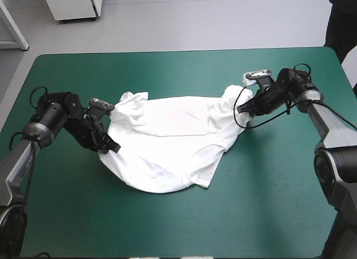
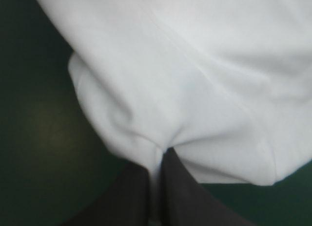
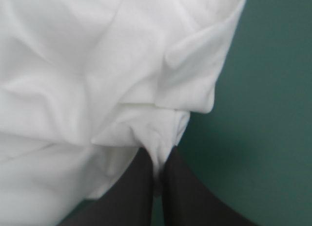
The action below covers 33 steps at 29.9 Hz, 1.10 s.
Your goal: Fold the cloth
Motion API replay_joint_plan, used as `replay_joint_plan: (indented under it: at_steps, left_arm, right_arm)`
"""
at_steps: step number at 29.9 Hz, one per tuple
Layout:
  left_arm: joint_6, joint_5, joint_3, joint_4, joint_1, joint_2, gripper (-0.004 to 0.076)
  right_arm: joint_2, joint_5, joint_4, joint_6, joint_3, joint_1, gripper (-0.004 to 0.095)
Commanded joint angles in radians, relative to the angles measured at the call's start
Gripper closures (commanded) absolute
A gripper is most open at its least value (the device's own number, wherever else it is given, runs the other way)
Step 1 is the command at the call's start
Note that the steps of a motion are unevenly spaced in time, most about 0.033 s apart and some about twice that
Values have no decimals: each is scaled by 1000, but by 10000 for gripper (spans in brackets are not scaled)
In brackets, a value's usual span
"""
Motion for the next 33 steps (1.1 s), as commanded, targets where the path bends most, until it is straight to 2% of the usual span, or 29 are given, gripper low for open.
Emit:
replay_joint_plan:
  at_steps: [1, 11, 19, 27, 33]
  left_arm:
    - [1, 62, -122, -22, -6, -124, 746]
    - [-5, 83, -400, -34, -6, -322, 746]
    - [-9, -32, -654, -83, -6, -407, 746]
    - [-9, -109, -947, -164, -6, -435, 746]
    - [-20, -110, -1043, -167, -6, -483, 746]
  right_arm:
    - [-179, 19, 20, 29, -100, -5, 925]
    - [-485, 39, 42, 69, -240, -5, 925]
    - [-705, -69, 88, 63, -382, -5, 925]
    - [-813, -121, 103, 63, -580, -5, 925]
    - [-856, -169, 172, 48, -668, -5, 925]
